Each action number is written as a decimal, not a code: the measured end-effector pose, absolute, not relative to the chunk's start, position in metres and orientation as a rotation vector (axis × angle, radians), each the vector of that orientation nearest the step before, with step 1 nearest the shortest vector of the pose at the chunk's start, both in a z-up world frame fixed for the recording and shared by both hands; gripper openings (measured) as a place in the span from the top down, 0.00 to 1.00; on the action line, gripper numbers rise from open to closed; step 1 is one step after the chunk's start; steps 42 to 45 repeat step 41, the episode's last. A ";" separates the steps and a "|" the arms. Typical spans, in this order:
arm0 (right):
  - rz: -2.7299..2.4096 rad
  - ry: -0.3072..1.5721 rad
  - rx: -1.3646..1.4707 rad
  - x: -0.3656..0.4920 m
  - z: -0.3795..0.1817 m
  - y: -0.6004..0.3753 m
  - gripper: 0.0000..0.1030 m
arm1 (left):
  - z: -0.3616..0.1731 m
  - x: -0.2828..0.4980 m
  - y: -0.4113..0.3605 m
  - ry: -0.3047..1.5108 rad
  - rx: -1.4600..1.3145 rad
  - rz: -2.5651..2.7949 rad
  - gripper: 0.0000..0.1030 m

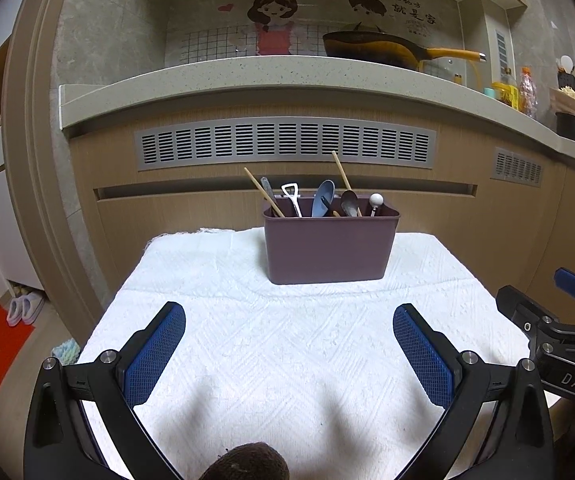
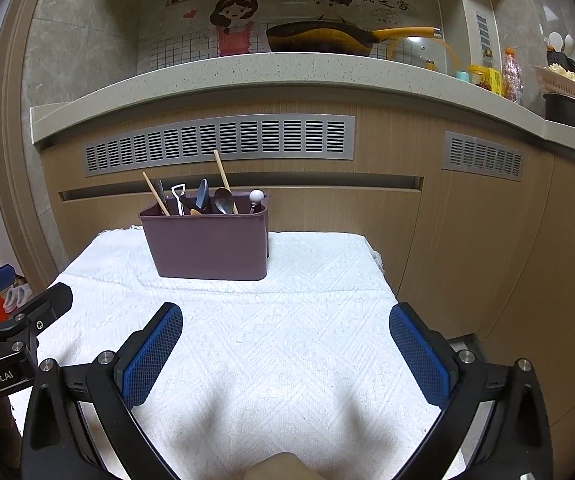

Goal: Organize utensils

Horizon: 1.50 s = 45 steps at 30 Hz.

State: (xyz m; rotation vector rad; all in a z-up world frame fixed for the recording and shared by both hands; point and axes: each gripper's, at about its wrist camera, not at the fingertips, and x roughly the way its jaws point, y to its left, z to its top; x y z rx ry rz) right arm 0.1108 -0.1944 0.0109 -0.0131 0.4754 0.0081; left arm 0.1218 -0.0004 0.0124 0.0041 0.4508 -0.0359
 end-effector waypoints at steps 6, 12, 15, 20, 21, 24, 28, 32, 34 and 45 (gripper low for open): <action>0.008 0.478 -0.011 0.110 0.011 -0.194 0.01 | 0.013 0.121 -0.002 0.453 0.009 -0.038 0.00; 0.007 0.478 -0.011 0.110 0.011 -0.193 0.01 | 0.013 0.120 -0.002 0.449 0.009 -0.040 0.00; 0.007 0.475 -0.013 0.109 0.012 -0.194 0.01 | 0.014 0.119 -0.002 0.448 0.008 -0.043 0.00; 0.010 0.466 -0.016 0.106 0.015 -0.196 0.01 | 0.014 0.118 -0.003 0.447 0.008 -0.042 0.00; 0.010 0.464 -0.017 0.105 0.016 -0.196 0.01 | 0.014 0.119 -0.002 0.447 0.008 -0.042 0.00; 0.013 0.461 -0.017 0.104 0.017 -0.197 0.01 | 0.015 0.118 -0.003 0.446 0.007 -0.041 0.00; 0.014 0.460 -0.018 0.103 0.017 -0.199 0.01 | 0.016 0.115 -0.004 0.441 0.006 -0.040 0.00; 0.016 0.459 -0.019 0.102 0.017 -0.200 0.01 | 0.017 0.113 -0.003 0.441 0.005 -0.040 0.00; 0.017 0.460 -0.016 0.102 0.017 -0.200 0.01 | 0.018 0.113 -0.003 0.441 0.004 -0.039 0.00; 0.018 0.462 -0.016 0.100 0.018 -0.200 0.01 | 0.017 0.112 -0.003 0.446 0.002 -0.031 0.00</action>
